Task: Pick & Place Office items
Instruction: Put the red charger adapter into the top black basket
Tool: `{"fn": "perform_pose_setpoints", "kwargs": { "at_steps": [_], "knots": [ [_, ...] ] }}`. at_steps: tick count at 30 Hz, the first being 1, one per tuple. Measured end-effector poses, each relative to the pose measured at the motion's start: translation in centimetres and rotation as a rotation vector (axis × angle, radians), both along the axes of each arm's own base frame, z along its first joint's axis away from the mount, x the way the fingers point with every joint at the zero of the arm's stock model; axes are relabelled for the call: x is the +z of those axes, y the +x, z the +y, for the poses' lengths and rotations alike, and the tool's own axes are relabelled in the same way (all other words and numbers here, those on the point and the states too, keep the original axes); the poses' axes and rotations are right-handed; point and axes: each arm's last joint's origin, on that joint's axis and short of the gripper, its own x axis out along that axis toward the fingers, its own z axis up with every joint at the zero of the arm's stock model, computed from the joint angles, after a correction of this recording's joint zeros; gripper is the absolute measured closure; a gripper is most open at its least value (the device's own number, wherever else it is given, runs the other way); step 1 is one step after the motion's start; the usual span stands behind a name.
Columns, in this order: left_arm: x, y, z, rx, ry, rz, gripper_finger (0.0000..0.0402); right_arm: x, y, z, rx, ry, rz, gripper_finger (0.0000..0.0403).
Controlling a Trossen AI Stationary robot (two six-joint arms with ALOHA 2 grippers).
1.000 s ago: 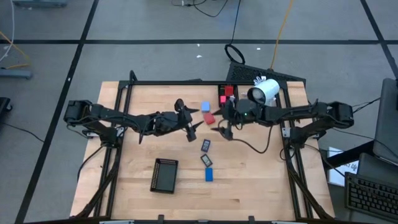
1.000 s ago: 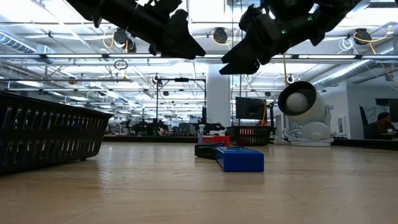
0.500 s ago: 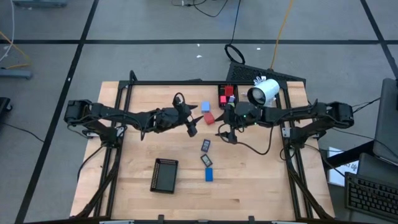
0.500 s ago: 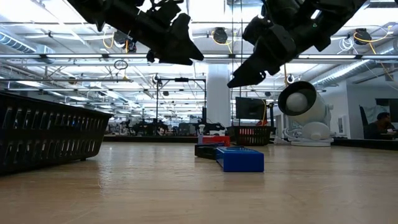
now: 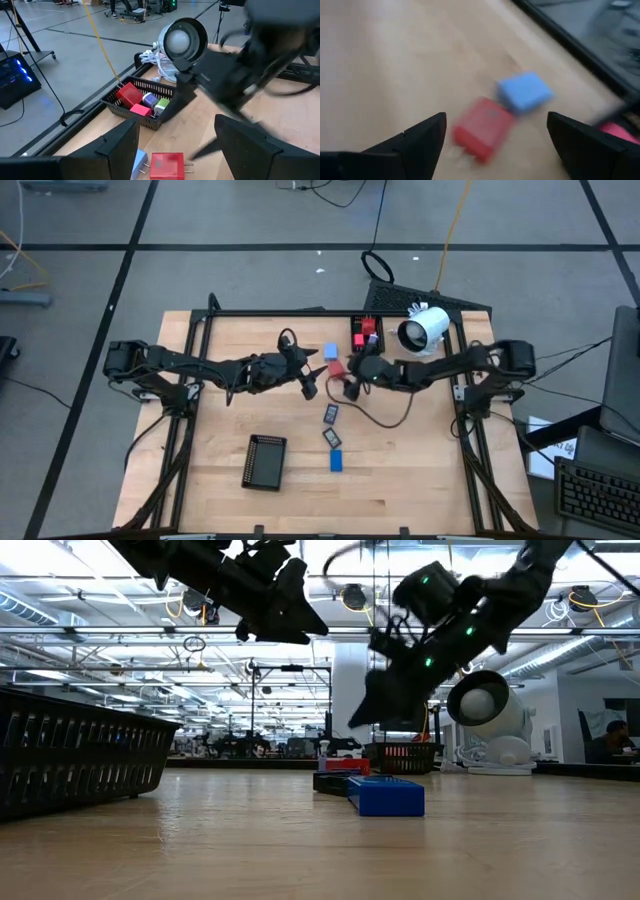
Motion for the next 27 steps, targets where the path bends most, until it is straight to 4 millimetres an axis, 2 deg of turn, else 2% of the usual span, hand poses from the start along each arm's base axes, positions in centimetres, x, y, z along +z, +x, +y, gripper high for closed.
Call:
{"fn": "perform_pose_setpoints", "kwargs": {
  "at_steps": [4, 8, 15, 23, 27],
  "knots": [
    [0.0, 0.0, 0.0, 0.0, 0.0, -0.001, 0.0142, -1.1, 0.7, -0.3, -0.102, -0.006, 0.02, 0.0067],
    [0.0, 0.0, 0.0, -0.001, 0.005, 0.001, 0.0142, -1.8, 1.5, -0.3, -0.096, 0.072, -0.003, 0.0067],
    [0.0, 0.0, 0.0, -0.001, 0.009, 0.005, 0.0142, -3.4, 2.7, -0.3, -0.079, 0.093, 0.039, 0.0067],
    [0.0, 0.0, 0.0, -0.001, 0.008, 0.008, 0.0142, -5.0, 2.8, -0.9, -0.095, 0.103, 0.074, 0.0067],
    [0.0, 0.0, 0.0, -0.001, 0.006, 0.006, 0.0142, -4.9, 2.8, -1.3, -0.041, 0.241, 0.025, 0.008]
  ]
}}
